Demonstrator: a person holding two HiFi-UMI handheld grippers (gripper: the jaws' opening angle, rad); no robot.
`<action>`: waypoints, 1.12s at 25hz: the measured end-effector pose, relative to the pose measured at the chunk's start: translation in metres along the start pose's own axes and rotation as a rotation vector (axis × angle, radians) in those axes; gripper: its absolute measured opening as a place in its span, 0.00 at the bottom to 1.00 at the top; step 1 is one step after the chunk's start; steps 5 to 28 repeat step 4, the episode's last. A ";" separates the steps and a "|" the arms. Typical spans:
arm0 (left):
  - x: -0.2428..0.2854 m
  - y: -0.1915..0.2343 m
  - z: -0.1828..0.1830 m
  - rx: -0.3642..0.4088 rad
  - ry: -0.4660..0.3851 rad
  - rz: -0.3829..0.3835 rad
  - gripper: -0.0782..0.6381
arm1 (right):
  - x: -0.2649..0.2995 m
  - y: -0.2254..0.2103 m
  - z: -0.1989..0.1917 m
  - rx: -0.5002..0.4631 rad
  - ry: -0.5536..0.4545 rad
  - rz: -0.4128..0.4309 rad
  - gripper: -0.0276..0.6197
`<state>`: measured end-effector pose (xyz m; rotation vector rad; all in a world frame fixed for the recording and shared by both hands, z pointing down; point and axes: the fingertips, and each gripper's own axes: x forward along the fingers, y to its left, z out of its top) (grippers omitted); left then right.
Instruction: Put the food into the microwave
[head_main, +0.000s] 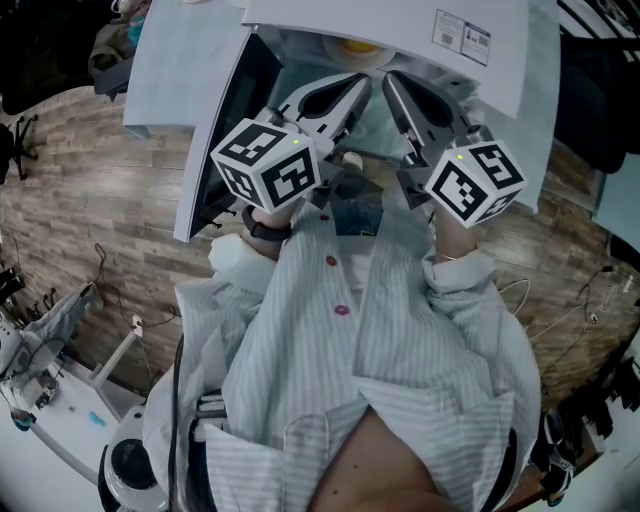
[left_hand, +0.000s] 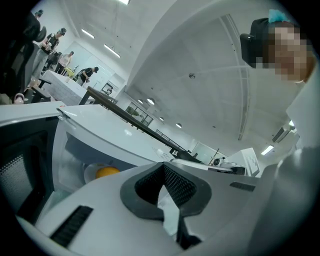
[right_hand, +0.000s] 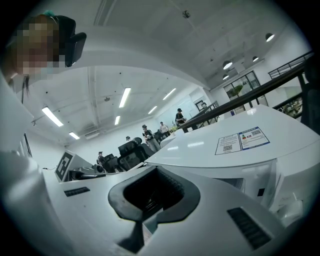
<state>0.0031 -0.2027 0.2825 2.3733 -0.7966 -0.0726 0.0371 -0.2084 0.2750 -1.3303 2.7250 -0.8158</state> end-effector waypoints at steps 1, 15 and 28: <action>0.001 0.000 -0.001 0.000 0.001 0.000 0.12 | 0.000 -0.001 0.000 0.002 -0.001 0.000 0.09; 0.003 0.000 -0.002 -0.001 0.004 0.000 0.12 | -0.001 -0.004 0.000 0.004 -0.002 0.000 0.09; 0.003 0.000 -0.002 -0.001 0.004 0.000 0.12 | -0.001 -0.004 0.000 0.004 -0.002 0.000 0.09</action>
